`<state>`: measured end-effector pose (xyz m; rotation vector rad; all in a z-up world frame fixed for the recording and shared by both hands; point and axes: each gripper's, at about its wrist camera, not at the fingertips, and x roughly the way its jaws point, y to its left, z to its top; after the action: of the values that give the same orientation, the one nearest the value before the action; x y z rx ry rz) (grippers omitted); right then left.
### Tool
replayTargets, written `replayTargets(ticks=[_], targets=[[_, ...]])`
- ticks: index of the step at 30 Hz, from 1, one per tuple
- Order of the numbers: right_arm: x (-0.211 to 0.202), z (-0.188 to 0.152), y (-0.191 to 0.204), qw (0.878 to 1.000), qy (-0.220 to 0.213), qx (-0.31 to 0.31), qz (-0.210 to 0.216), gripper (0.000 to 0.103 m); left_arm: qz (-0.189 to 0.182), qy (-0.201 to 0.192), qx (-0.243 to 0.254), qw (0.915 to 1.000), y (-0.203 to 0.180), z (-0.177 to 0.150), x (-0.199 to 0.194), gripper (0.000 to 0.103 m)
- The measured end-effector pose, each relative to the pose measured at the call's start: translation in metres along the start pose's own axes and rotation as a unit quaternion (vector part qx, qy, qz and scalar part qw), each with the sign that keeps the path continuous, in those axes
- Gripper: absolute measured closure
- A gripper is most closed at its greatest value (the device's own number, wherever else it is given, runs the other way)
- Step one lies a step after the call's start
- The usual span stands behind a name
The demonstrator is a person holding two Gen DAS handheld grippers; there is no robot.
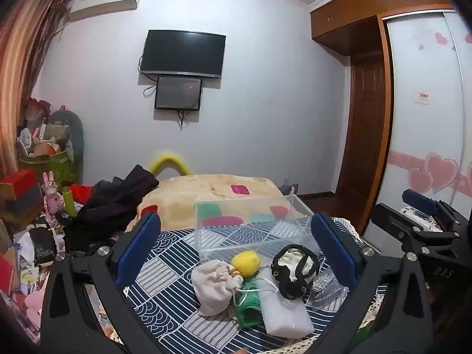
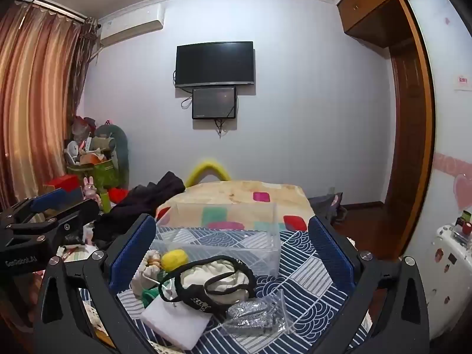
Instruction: Organize soft objects
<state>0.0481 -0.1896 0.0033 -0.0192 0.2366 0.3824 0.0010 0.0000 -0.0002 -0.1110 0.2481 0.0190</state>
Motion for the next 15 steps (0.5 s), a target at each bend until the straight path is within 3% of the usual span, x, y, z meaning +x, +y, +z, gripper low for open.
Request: replayTargets(ticks=[15], targets=[[0.0009, 0.0010, -0.0002, 1.000, 0.002, 0.005, 0.002, 0.000, -0.001, -0.011, 0.004, 0.9999, -0.0020, 0.0022, -0.0075, 0.000]])
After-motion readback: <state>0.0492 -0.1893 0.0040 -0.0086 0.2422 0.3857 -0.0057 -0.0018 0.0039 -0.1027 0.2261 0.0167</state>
